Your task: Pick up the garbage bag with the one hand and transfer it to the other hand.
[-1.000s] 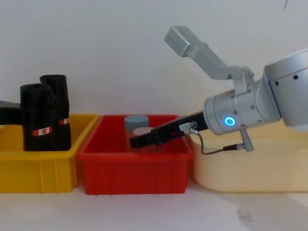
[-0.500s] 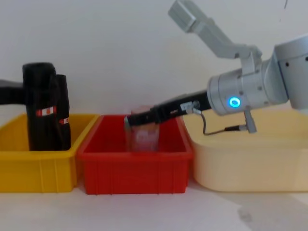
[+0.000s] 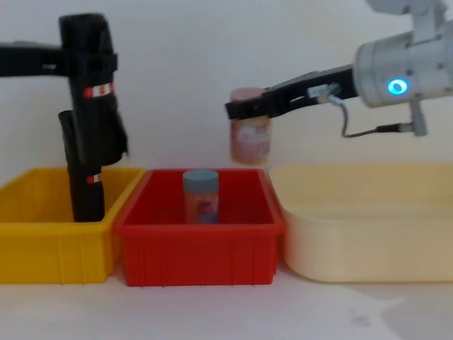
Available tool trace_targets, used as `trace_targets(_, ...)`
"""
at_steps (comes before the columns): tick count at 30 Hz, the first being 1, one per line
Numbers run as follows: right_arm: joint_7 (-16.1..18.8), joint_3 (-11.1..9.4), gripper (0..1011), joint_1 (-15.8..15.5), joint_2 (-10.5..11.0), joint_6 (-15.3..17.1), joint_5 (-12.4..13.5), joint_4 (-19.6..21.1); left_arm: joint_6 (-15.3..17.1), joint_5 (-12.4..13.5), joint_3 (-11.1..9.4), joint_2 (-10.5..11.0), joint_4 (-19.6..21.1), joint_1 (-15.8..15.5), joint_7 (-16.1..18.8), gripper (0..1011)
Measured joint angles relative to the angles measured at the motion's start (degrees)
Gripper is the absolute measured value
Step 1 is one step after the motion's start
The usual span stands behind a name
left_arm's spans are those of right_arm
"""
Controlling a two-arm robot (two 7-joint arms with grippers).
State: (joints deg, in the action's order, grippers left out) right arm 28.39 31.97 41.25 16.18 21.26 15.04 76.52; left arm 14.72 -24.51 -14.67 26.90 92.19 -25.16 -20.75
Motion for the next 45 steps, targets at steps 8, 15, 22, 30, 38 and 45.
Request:
trace_targets(8, -3.1, -3.2, 663, -2.8, 3.9, 2.8, -0.3, 6.5, -0.1, -1.0, -2.5, -2.1, -2.0, -4.5, -3.1, 354)
trace_targets(15, -6.2, -7.0, 663, -6.6, 7.7, 5.8, -0.5, 11.9, -0.6, -2.0, -5.4, -5.0, -6.0, -8.8, -6.4, 354)
trace_targets(22, -8.2, -9.7, 663, -9.5, 10.1, 8.0, -0.6, 13.7, -1.5, -3.0, -8.8, -9.2, -12.4, -13.9, -9.9, 354)
trace_targets(30, -8.6, -10.8, 663, -10.1, 10.9, 8.5, -0.9, 12.6, -4.0, -4.1, -12.6, -16.2, -24.0, -21.0, -14.9, 354)
trace_targets(38, -8.6, -11.2, 853, -10.2, 11.1, 8.4, -1.1, 11.3, -6.3, -5.1, -15.0, -21.2, -33.9, -26.1, -18.6, 354)
trace_targets(45, -8.6, -11.4, 1001, -10.2, 11.2, 8.3, -1.2, 10.8, -7.5, -5.5, -16.2, -23.9, -39.0, -28.8, -20.5, 354)
